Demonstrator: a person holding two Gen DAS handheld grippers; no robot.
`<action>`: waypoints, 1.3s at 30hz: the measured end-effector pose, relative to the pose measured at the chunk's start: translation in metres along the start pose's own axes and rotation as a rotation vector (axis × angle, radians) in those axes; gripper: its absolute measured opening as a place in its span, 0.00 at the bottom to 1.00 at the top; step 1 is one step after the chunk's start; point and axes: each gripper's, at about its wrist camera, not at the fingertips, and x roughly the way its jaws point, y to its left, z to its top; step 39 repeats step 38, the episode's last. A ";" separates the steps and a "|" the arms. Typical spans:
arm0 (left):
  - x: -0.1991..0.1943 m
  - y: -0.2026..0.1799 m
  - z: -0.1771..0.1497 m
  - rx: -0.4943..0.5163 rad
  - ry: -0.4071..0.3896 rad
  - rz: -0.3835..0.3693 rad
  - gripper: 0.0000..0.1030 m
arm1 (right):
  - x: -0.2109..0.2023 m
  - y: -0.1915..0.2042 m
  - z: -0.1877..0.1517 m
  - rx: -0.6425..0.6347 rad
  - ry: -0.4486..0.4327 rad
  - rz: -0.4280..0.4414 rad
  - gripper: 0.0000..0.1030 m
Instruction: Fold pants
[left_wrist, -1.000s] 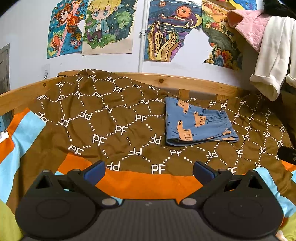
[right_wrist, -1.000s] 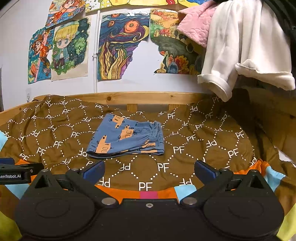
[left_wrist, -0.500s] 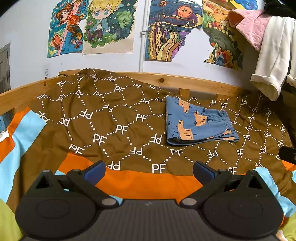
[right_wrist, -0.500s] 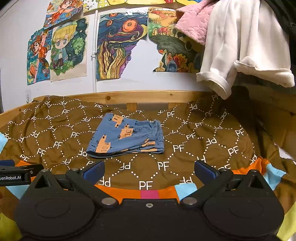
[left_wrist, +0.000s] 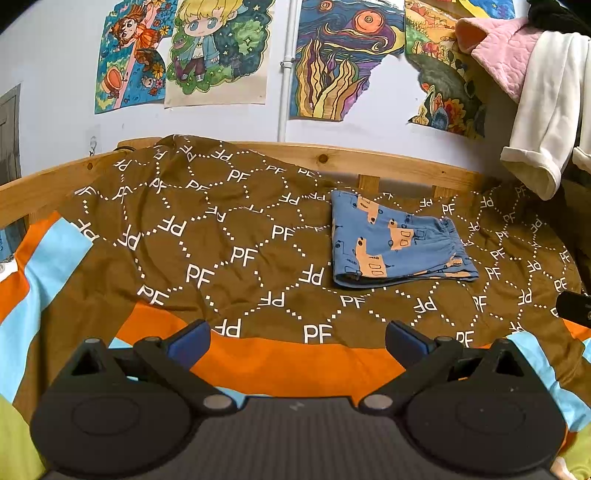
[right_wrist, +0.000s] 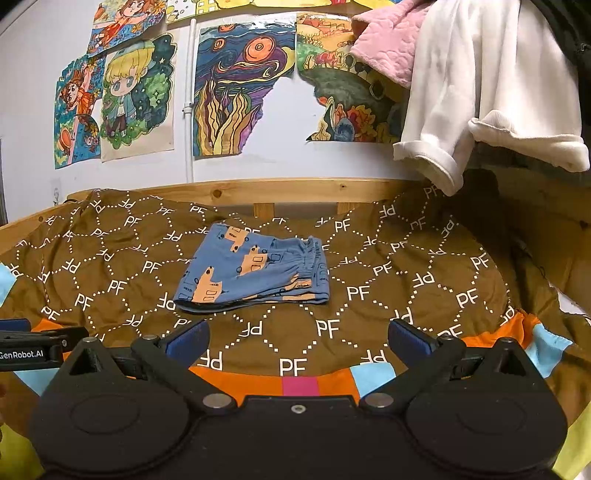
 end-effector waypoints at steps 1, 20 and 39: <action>0.000 0.000 0.000 0.001 0.001 0.000 1.00 | 0.000 0.000 0.000 0.000 0.000 0.000 0.99; 0.003 -0.003 0.003 0.034 0.062 0.025 1.00 | 0.000 -0.001 0.000 0.000 0.002 0.001 0.99; 0.000 -0.005 0.002 0.045 0.054 0.025 1.00 | 0.000 0.001 -0.005 0.004 0.005 0.001 0.99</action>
